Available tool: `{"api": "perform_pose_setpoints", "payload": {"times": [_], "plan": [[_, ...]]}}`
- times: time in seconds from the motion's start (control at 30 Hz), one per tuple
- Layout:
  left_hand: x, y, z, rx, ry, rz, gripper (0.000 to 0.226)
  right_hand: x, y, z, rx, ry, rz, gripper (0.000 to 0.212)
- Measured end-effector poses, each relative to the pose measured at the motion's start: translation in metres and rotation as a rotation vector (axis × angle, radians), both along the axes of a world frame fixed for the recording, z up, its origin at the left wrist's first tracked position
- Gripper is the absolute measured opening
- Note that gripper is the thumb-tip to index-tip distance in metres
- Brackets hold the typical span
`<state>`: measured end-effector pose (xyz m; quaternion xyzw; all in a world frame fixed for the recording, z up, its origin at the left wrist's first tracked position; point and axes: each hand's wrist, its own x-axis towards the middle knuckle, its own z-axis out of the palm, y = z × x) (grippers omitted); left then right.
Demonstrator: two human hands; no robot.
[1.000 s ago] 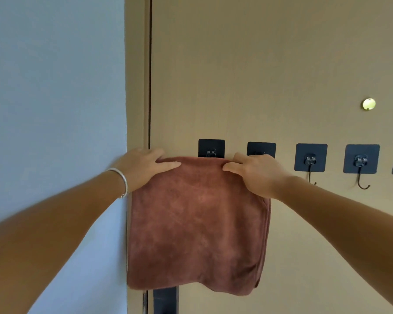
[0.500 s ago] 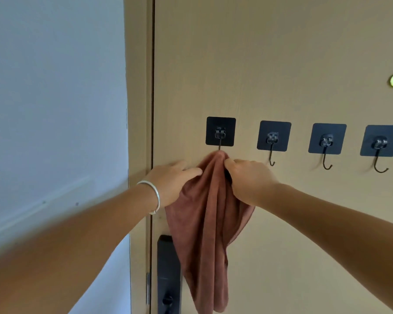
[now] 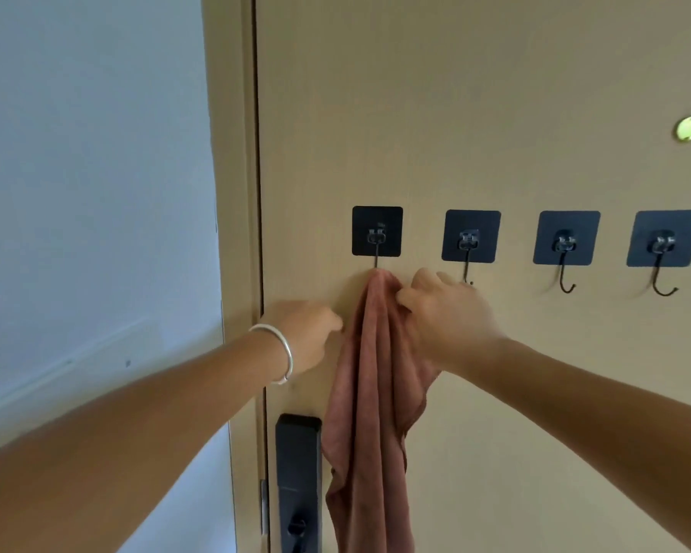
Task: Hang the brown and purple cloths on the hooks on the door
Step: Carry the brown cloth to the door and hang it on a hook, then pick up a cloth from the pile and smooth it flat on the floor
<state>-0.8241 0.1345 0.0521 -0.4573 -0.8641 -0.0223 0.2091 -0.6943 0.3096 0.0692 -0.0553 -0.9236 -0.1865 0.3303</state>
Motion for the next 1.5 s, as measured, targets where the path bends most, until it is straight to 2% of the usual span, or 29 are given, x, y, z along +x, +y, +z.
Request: {"api": "perform_pose_setpoints", "payload": {"times": [0.07, 0.13, 0.17, 0.3, 0.5, 0.73, 1.0, 1.27, 1.5], "plan": [[0.004, -0.002, 0.031, 0.208, 0.137, 0.02, 0.035, 0.013, 0.01, 0.016, -0.037, 0.065, 0.051, 0.024], [0.013, 0.003, 0.057, 0.438, 0.208, -0.067, 0.04, 0.025, 0.02, 0.029, -0.065, 0.136, 0.097, 0.025], [0.019, 0.009, 0.067, 0.478, 0.255, -0.116, 0.041, 0.031, 0.026, 0.034, -0.079, 0.169, 0.11, 0.026], [0.044, 0.052, 0.089, 0.437, 0.358, -0.238, 0.047, 0.059, 0.052, 0.05, -0.066, 0.274, 0.079, 0.033], [0.107, 0.147, 0.094, 0.362, 0.502, -0.491, 0.058, 0.135, 0.113, 0.056, -0.06, 0.382, -0.152, 0.043], [0.196, 0.253, 0.076, 0.378, 0.448, -0.658, 0.061, 0.275, 0.185, 0.039, -0.051, 0.334, -0.568, 0.049], [0.294, 0.351, 0.053, 0.359, 0.344, -0.883, 0.064, 0.416, 0.195, 0.03, -0.038, 0.301, -0.974, 0.053], [0.405, 0.417, 0.028, 0.353, 0.216, -1.229, 0.065, 0.504, 0.147, 0.014, -0.019, 0.289, -1.359, 0.054], [0.516, 0.414, 0.003, 0.324, 0.064, -1.545, 0.066, 0.555, 0.062, 0.005, -0.044, 0.288, -1.714, 0.052]]}}
